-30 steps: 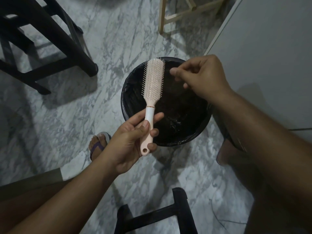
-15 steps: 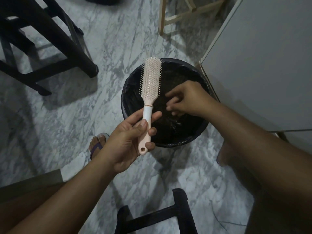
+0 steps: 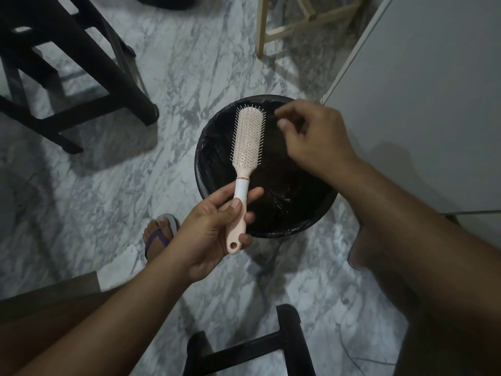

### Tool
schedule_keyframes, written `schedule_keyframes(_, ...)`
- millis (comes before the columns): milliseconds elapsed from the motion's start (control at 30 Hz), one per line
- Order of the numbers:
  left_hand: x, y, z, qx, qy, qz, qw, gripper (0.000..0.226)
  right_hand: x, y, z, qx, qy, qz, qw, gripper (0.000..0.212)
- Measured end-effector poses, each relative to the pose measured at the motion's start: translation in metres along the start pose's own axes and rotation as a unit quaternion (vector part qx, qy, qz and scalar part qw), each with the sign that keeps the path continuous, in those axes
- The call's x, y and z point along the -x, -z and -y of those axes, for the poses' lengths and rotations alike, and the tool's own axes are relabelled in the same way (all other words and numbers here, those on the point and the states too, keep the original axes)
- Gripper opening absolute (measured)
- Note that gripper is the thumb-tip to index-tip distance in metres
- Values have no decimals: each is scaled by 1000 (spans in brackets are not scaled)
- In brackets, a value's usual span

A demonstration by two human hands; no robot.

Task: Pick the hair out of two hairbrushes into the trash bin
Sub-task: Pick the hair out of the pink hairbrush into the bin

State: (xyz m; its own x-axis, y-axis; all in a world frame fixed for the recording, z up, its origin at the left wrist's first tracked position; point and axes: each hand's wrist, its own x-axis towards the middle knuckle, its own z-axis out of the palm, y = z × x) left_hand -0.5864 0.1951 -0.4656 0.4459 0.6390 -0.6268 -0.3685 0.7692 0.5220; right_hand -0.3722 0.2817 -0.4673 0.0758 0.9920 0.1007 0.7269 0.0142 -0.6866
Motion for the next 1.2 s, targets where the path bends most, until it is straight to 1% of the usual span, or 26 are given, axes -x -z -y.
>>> schedule_keyframes(33, 0, 0, 1, 0, 4, -2, 1000, 41, 1, 1, 4, -17, 23, -5, 1000, 17)
schedule_keyframes(67, 0, 0, 2, -2, 6, -4, 1000, 41, 3, 2, 9, -23, 42, 8, 999, 18)
schedule_keyframes(167, -2, 0, 6, -22, 5, -13, 1000, 40, 10, -2, 15, 23, 77, 81, 993, 19)
schedule_keyframes(233, -2, -1, 10, -38, 0, -16, 999, 40, 12, -3, 17, 66, 57, 108, 990, 21)
schedule_keyframes(300, -1, -1, 12, -49, -3, -16, 999, 40, 13, -3, 20, 110, 43, 118, 986, 25)
schedule_keyframes(433, 0, -1, 13, -90, -18, -28, 995, 40, 16, 0, 27, 184, 48, 155, 969, 32)
schedule_keyframes(500, 1, 1, 14, -106, -24, -36, 993, 41, 18, 0, 29, 196, 53, 152, 967, 32)
schedule_keyframes(567, 3, 2, 14, -116, -25, -34, 992, 41, 18, -1, 27, 191, 58, 130, 971, 26)
schedule_keyframes(633, 3, 2, 12, -100, -23, -20, 995, 41, 15, 0, 26, 132, 48, 104, 985, 19)
schedule_keyframes(700, 2, 0, 10, -69, -24, -4, 997, 41, 10, 2, 26, 28, 16, 62, 998, 15)
schedule_keyframes(733, 2, -1, 9, -55, -25, 1, 998, 40, 6, 5, 26, -31, -9, 29, 999, 14)
schedule_keyframes(800, 0, -3, 8, -32, -24, 6, 999, 40, -4, 16, 27, -139, -61, -47, 987, 12)
schedule_keyframes(833, 0, -3, 8, -25, -24, 6, 999, 40, -7, 21, 27, -163, -75, -60, 982, 12)
schedule_keyframes(867, -1, -3, 7, -20, -25, 5, 999, 40, -9, 25, 27, -155, -79, -42, 984, 12)
schedule_keyframes(900, -1, -2, 7, -15, -26, 5, 1000, 40, -7, 25, 27, -121, -82, 1, 989, 11)
schedule_keyframes(933, -1, -3, 6, -11, -27, 5, 1000, 41, -1, 23, 30, -91, -97, 61, 989, 14)
schedule_keyframes(967, -2, -3, 6, -9, -27, 6, 1000, 41, 7, 18, 32, -78, -132, 126, 980, 22)
schedule_keyframes(1000, -2, -3, 6, -8, -25, 8, 1000, 41, 14, 12, 35, -95, -175, 184, 963, 31)
schedule_keyframes(1033, -3, -4, 6, -8, -21, 11, 1000, 41, 20, 7, 38, -126, -210, 224, 943, 35)
schedule_keyframes(1067, -3, -4, 7, -6, -17, 13, 1000, 41, 23, 3, 40, -158, -225, 240, 931, 34)
schedule_keyframes(1100, -3, -4, 7, -3, -14, 16, 1000, 41, 23, 2, 41, -176, -225, 242, 927, 32)
schedule_keyframes(1133, -3, -4, 8, -1, -14, 17, 1000, 42, 21, 3, 41, -182, -220, 239, 928, 30)
schedule_keyframes(1200, -2, -3, 8, 4, -14, 18, 1000, 42, 17, 7, 42, -159, -199, 229, 939, 28)
